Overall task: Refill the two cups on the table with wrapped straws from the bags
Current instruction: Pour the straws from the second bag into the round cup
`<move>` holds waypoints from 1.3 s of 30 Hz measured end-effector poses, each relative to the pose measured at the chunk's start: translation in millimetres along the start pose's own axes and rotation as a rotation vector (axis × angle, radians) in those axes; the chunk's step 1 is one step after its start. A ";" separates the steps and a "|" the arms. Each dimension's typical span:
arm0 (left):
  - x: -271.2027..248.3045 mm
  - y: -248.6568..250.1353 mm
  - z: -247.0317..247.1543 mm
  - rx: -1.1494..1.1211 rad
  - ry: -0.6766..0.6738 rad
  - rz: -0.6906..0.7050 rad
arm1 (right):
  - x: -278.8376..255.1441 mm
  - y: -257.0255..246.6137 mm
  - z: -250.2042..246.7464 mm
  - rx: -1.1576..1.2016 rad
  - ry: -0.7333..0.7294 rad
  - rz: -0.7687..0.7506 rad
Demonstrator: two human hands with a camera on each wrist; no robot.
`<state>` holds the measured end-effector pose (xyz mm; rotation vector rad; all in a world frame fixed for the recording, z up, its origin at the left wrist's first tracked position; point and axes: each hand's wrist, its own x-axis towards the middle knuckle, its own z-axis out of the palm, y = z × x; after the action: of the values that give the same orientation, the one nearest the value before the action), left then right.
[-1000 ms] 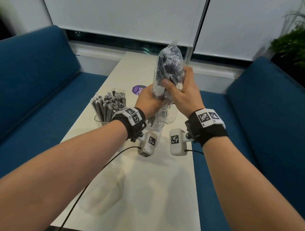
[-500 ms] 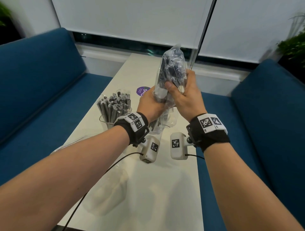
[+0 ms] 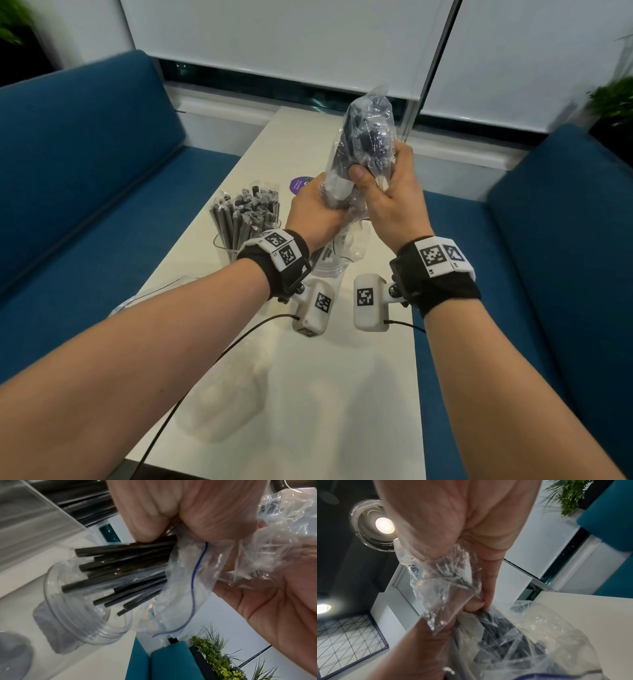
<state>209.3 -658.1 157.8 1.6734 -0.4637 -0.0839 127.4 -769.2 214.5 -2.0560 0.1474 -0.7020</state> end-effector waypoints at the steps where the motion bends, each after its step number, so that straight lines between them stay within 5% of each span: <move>1: -0.1 -0.1 0.5 -0.014 -0.003 0.010 | 0.2 1.0 -0.1 -0.005 0.003 0.002; 13: 8.2 -5.1 8.8 -0.093 0.023 -0.011 | 10.6 2.7 -3.0 -0.014 -0.001 -0.030; 21: -1.6 -24.3 9.0 -0.055 -0.098 -0.070 | 2.8 21.6 1.7 -0.036 -0.035 0.046; 27: -15.4 -9.5 2.1 0.066 -0.257 -0.145 | 0.4 22.3 3.9 -0.097 -0.125 0.075; 31: -18.4 -8.5 -3.6 0.351 -0.328 -0.214 | -9.5 32.0 7.4 -0.112 -0.169 0.151; 39: -36.3 6.9 -17.4 0.445 -0.248 -0.245 | -26.8 48.0 10.9 -0.410 -0.369 0.151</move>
<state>179.8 -629.8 159.7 2.1664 -0.4835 -0.3966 118.9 -778.3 159.9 -2.4956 0.2462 -0.1982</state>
